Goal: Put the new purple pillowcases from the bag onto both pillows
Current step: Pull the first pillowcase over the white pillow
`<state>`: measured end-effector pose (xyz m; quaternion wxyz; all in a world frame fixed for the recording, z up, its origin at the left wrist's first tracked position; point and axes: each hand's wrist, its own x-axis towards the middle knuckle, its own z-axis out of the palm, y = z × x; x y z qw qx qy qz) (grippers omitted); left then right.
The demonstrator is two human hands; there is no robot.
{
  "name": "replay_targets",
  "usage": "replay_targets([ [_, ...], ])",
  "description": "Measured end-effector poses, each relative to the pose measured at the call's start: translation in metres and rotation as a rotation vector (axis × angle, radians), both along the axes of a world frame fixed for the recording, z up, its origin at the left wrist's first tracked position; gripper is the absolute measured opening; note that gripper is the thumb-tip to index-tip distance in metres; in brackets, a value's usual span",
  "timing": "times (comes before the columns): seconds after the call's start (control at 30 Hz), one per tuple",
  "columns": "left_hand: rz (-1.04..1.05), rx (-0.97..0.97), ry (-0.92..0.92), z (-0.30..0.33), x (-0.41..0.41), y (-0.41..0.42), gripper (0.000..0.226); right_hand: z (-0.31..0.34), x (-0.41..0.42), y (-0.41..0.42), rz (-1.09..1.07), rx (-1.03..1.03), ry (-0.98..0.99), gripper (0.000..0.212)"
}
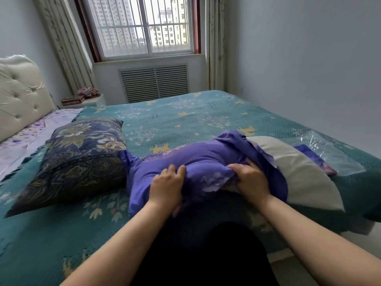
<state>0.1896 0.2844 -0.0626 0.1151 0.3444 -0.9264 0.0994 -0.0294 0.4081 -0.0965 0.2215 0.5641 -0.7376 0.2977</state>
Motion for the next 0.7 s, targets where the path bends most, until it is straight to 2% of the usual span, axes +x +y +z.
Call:
replay_targets([
  [0.07,0.041,-0.115,0.126,0.031,0.009,-0.004,0.052,0.050,0.003,-0.007,0.045,-0.033,0.003,0.027],
  [0.2,0.093,-0.489,0.471,0.105,0.029,-0.002,0.038,0.180,0.015,-0.015,0.101,0.058,0.217,0.025],
  [0.27,0.105,-0.563,0.585,0.134,0.036,-0.003,0.030,0.230,0.013,-0.022,0.074,0.143,0.194,0.020],
  [0.33,0.121,-0.544,0.613,0.148,0.040,-0.012,0.034,0.255,0.007,-0.037,-0.012,0.182,0.221,0.018],
  [0.4,0.139,-0.390,0.525,0.142,0.037,-0.026,0.051,0.250,-0.004,-0.059,-0.141,0.247,0.239,0.019],
  [0.47,0.183,-0.119,0.343,0.113,0.026,-0.042,0.065,0.218,-0.010,-0.082,-0.193,0.332,0.097,0.029],
  [0.57,0.200,0.428,0.153,0.046,0.012,-0.047,0.077,0.141,0.003,-0.092,-0.041,0.587,-0.133,0.044],
  [0.6,0.202,0.526,0.080,0.025,0.009,-0.043,0.082,0.113,0.015,-0.089,0.036,0.683,-0.182,0.047],
  [0.67,0.242,0.482,0.010,-0.002,0.007,-0.032,0.089,0.067,0.037,-0.080,0.093,0.796,-0.188,0.049],
  [0.7,0.275,0.427,0.006,-0.006,0.008,-0.027,0.090,0.052,0.046,-0.078,0.081,0.788,-0.158,0.050],
])
